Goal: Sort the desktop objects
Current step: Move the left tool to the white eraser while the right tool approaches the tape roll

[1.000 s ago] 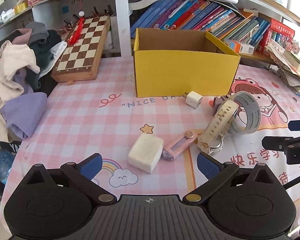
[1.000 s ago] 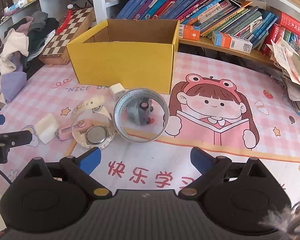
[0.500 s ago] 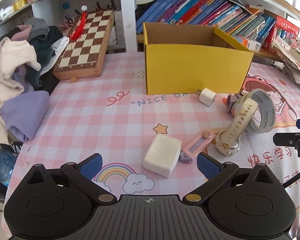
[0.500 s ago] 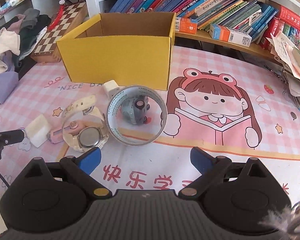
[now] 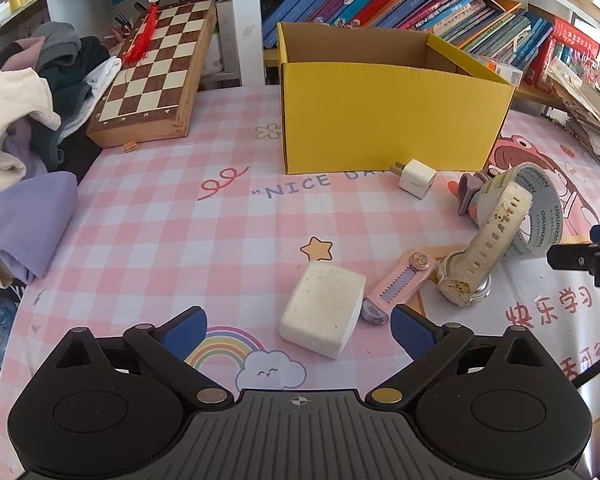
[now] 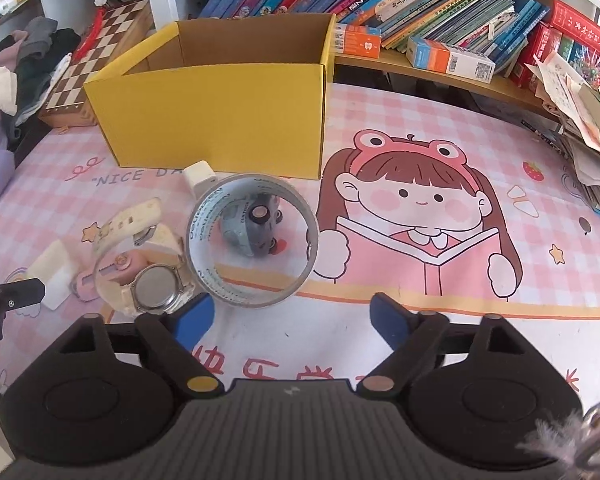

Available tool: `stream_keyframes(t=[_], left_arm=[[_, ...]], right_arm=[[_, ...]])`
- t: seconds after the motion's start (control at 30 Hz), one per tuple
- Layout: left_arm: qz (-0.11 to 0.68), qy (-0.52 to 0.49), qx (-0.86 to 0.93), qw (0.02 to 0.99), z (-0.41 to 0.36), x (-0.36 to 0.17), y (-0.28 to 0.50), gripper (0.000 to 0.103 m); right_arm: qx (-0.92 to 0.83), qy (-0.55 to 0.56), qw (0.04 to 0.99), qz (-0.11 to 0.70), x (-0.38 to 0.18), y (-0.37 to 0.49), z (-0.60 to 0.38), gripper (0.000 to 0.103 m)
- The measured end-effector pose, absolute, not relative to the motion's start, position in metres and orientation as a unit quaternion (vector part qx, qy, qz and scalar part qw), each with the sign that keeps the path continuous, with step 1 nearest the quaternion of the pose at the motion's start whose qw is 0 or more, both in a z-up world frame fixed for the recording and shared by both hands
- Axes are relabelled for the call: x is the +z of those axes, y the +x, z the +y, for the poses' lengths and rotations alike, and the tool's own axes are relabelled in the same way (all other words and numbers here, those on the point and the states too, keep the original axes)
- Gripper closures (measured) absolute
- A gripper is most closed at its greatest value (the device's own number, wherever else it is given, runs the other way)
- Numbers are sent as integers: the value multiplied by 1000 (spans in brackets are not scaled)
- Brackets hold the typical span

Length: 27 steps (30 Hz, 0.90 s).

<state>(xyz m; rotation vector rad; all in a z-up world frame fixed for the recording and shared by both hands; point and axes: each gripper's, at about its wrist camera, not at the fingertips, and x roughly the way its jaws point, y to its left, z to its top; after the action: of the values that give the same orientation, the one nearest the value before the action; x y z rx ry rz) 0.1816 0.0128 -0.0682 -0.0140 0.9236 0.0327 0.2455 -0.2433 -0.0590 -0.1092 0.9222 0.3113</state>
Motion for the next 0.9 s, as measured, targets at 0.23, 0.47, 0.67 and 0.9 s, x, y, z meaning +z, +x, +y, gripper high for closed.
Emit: stream_keyframes(t=[0.23,0.47,0.67,0.9], left_arm=[[457,-2,6,890,14,-76,191,13],[469,1,-2,883,14,-84,200,27],[477,-6,-7,879,16,-89,203,36],[480,-12,-12,877,16,-91,206,43]], right_arm=[[132,-53,886,442,-62,257,-242,27],[114,-57,884,449,-67,269,-242,42],[106,-56,882,456,-72,275,-242,54],[104,-54,878,463,-77,281,-241,67]])
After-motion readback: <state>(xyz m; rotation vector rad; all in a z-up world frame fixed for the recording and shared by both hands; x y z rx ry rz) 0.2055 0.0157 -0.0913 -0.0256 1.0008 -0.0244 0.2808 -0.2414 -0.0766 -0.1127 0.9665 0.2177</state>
